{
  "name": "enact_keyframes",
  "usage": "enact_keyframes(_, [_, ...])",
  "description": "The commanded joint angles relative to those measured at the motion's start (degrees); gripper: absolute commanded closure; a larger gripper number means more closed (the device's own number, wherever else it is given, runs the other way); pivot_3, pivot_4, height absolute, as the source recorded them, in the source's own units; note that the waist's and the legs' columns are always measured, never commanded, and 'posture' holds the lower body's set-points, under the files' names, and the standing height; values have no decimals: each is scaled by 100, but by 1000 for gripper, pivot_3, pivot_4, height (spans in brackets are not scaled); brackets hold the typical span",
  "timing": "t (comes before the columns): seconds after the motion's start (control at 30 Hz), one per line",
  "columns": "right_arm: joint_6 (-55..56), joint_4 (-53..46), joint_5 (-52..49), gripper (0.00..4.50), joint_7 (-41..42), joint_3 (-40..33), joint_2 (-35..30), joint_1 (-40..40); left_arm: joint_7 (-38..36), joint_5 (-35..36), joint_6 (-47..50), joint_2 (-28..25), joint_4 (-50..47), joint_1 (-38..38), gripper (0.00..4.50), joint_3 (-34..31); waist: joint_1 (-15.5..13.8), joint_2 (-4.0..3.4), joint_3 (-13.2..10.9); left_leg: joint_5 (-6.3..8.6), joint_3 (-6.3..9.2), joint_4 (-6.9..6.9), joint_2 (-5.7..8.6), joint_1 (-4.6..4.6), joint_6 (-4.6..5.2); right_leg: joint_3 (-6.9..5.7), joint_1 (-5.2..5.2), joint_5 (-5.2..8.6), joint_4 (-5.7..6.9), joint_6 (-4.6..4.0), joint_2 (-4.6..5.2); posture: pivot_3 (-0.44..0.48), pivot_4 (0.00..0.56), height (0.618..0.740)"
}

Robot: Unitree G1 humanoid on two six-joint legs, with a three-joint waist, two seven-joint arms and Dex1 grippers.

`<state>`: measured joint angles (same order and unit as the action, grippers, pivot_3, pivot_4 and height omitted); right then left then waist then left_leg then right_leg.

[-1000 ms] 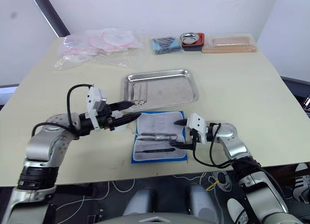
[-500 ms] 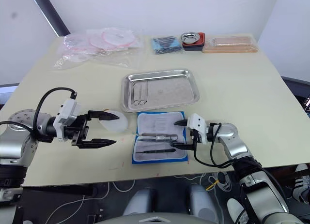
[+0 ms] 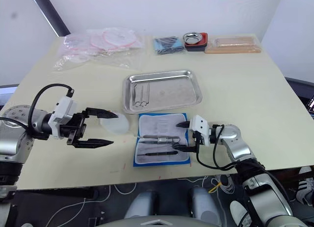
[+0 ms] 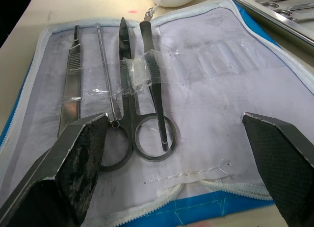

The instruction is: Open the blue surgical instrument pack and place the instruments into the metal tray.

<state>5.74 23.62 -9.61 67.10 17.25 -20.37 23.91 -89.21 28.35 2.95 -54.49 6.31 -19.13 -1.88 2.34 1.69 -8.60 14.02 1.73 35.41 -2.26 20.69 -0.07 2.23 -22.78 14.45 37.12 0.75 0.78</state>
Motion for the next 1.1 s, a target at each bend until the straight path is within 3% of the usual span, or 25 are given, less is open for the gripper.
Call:
enact_keyframes(0.03, [-281, 759, 638, 0, -206, 374, -128, -382, -43, -249, -248, 217, 24, -264, 75, 199, 8, 1, 1, 0, -1, 0, 0, 0, 0, 1, 0, 0, 0, 0, -1, 0, 150, 740])
enact_keyframes(0.23, [-300, 767, 636, 0, -221, 362, -116, -353, 100, -713, -462, 594, 291, -606, 75, 558, 11, 8, 4, 0, -25, 0, 2, 2, 1, 7, 2, -1, 0, 1, -21, 0, 150, 740])
enact_keyframes(0.27, [-302, 770, 636, 0, -221, 361, -115, -350, 95, -748, -484, 611, 319, -624, 75, 563, 13, 8, 4, 0, -30, 0, 2, 3, 1, 10, 3, -1, 1, 0, -62, 0, 150, 740])
enact_keyframes(0.33, [-330, 720, 623, 0, -233, 322, -168, -379, 169, -958, -670, 852, 641, -845, 729, 732, -1, 9, 5, 0, -26, 1, 0, 2, 1, 13, 5, -1, 1, 0, -62, 0, 150, 740])
enact_keyframes(0.37, [-337, 697, 617, 0, -234, 311, -190, -396, 190, -1056, -767, 946, 777, -934, 810, 799, -3, 11, 6, 0, -25, 1, 1, 3, 1, 13, 5, -1, 1, 0, -63, 0, 150, 740])
enact_keyframes(0.47, [-347, 646, 610, 0, -254, 302, -208, -447, 189, -1351, -979, 1118, 1038, -1094, 1924, 1010, -11, 14, 8, -1, -26, 4, 3, 5, 1, 12, 5, -1, 1, 0, -67, 0, 150, 740])
enact_keyframes(1.1, [-356, 631, 621, 0, -359, 297, -148, -460, 430, -2243, -2061, 1826, 2465, -1496, 1924, 1497, -4, 42, 32, -1, -30, 5, 4, 2, 2, 12, 7, -3, 6, -1, -70, 0, 150, 740])
